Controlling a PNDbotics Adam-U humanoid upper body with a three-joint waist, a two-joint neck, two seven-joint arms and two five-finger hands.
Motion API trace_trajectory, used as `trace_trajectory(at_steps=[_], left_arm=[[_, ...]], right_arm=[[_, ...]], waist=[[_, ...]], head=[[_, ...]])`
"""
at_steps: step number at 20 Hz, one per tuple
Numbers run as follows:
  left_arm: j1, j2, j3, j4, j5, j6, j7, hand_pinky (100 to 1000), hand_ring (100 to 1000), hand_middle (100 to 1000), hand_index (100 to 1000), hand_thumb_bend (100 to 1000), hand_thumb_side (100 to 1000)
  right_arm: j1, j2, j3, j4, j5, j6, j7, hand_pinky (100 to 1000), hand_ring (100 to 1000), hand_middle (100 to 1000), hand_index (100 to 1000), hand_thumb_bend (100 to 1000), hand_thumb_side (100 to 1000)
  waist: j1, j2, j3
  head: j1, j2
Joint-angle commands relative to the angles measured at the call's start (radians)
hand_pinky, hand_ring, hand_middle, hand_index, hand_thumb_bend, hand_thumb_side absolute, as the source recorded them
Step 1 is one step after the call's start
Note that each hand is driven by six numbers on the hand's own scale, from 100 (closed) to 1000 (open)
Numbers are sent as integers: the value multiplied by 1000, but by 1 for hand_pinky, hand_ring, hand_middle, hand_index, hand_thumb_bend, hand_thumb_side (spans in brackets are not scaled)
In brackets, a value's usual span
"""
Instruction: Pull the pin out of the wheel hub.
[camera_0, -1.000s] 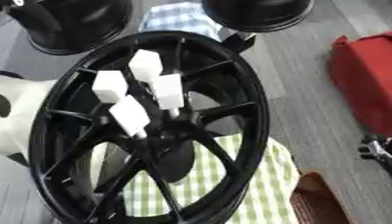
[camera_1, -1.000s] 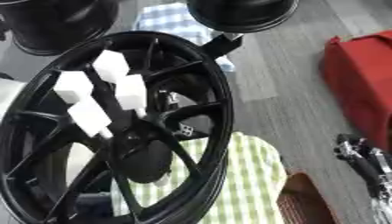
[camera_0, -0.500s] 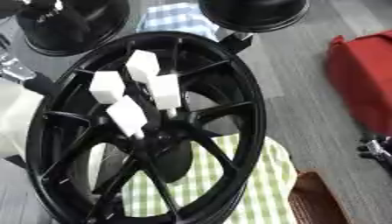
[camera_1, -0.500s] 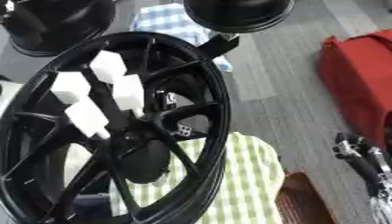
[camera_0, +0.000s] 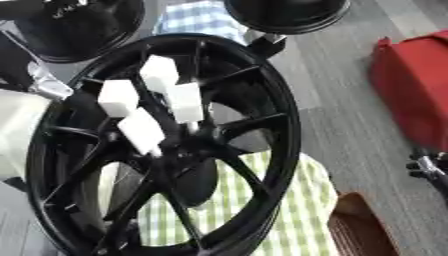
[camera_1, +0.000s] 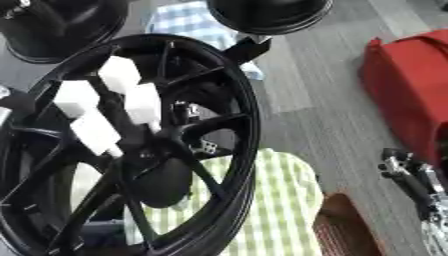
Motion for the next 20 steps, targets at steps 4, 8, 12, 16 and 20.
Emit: trace_trajectory(at_steps=[4, 8, 12, 16, 20], left_arm=[[9, 49, 13, -23, 18, 18, -22, 856, 852, 754, 860, 801, 340], [16, 51, 18, -14, -3, 11, -45, 852, 847, 751, 860, 804, 340], [16, 43, 20, 6, -70, -3, -48, 845, 839, 752, 859, 799, 329], [12, 27, 25, 54, -153, -43, -37, 840, 834, 751, 854, 780, 291], [6, 5, 24, 116, -161, -111, -65, 835, 812, 740, 850, 755, 261]], right_arm=[[-8, -28, 0, -23, 7, 2, 1, 660, 653, 653, 725, 197, 535], [-11, -27, 1, -22, 8, 4, 3, 660, 653, 653, 725, 197, 536], [-13, -26, 3, -21, 9, 5, 5, 660, 653, 653, 725, 197, 536], [-16, -25, 6, -21, 10, 6, 8, 660, 653, 654, 725, 197, 537], [-20, -23, 9, -21, 12, 8, 9, 660, 653, 654, 725, 197, 538]], waist=[[-5, -12, -5], [-5, -12, -6], [-7, -13, -8], [-7, -12, -12], [-6, -11, -17]], head=[[-5, -15], [-9, -18], [-13, -21], [-16, -23], [-15, -23]])
